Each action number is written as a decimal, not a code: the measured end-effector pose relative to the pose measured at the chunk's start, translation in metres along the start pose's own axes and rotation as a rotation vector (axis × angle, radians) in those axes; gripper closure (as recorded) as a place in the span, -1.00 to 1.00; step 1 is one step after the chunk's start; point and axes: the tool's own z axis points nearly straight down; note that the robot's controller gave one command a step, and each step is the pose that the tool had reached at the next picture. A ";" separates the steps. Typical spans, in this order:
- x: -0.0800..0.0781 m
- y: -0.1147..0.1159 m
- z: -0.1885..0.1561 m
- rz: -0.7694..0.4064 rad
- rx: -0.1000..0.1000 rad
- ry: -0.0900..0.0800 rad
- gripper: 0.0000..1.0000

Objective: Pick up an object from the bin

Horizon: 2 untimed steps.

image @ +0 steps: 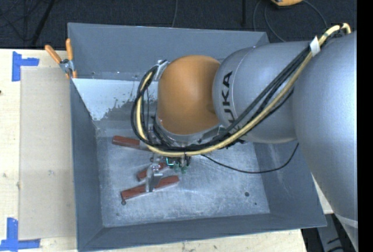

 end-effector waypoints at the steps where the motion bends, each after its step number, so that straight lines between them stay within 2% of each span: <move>1: 0.007 -0.011 0.076 0.047 -0.006 -0.012 1.00; 2: 0.007 -0.011 0.076 0.048 -0.006 -0.012 1.00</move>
Offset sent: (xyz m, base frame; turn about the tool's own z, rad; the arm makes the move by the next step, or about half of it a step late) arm 0.0000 0.0000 0.0000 0.0000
